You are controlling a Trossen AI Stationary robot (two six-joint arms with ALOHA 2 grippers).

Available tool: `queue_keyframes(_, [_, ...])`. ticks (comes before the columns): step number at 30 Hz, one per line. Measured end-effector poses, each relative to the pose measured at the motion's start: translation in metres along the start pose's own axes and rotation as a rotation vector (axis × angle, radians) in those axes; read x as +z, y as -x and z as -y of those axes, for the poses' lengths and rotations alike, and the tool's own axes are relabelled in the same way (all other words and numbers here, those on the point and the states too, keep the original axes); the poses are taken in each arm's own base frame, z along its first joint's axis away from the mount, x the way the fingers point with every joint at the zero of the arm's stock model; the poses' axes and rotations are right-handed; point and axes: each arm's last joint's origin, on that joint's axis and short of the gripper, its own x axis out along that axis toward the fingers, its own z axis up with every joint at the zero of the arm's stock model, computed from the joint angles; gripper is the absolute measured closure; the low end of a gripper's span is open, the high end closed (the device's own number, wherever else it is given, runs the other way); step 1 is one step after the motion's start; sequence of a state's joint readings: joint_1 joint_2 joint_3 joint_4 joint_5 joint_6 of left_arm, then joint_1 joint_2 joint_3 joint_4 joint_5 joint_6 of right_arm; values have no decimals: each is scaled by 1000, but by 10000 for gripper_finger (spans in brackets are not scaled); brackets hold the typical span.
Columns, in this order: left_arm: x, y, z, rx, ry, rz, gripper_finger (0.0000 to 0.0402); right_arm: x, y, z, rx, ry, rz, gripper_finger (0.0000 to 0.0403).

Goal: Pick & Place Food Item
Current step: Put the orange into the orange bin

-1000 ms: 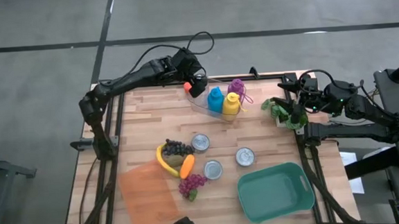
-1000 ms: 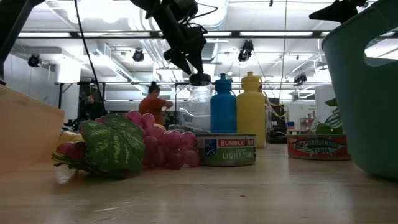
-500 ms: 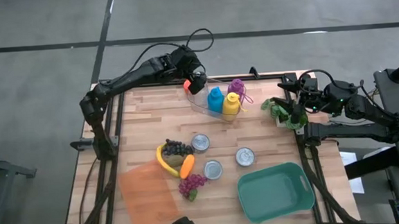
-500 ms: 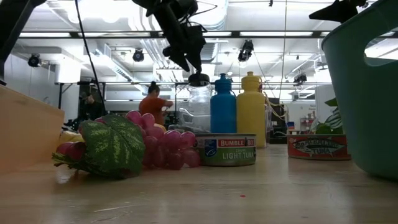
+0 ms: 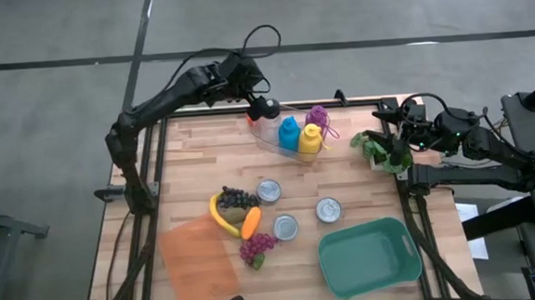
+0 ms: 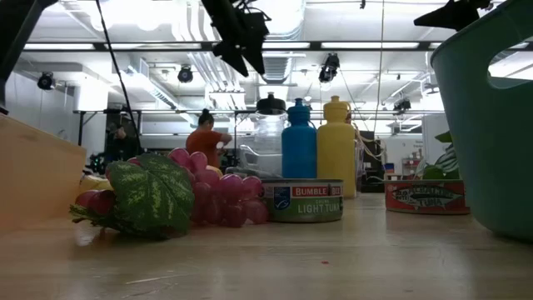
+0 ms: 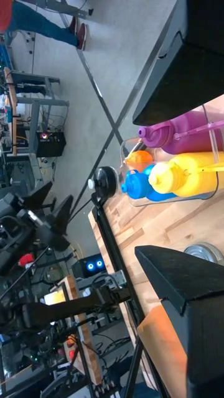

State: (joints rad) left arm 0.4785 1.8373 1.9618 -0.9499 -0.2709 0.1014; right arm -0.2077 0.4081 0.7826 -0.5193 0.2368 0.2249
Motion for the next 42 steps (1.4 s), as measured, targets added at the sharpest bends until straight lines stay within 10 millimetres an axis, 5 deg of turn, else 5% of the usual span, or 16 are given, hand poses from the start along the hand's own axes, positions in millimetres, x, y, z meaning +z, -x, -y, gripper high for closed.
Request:
queue_keyframes(12, [-6, 59, -11, -7, 88, 43, 18, 0, 0, 0, 0, 0, 0, 74])
queue_keyframes(21, [-23, 78, -12, -32, 211, -8, 18, 0, 0, 0, 0, 0, 0, 74])
queue_keyframes(32, [-61, 81, -11, 32, 470, -83, 18, 0, 0, 0, 0, 0, -1, 74])
queue_keyframes(42, [-79, 37, -15, 126, 693, -188, 18, 0, 0, 0, 0, 0, 0, 74])
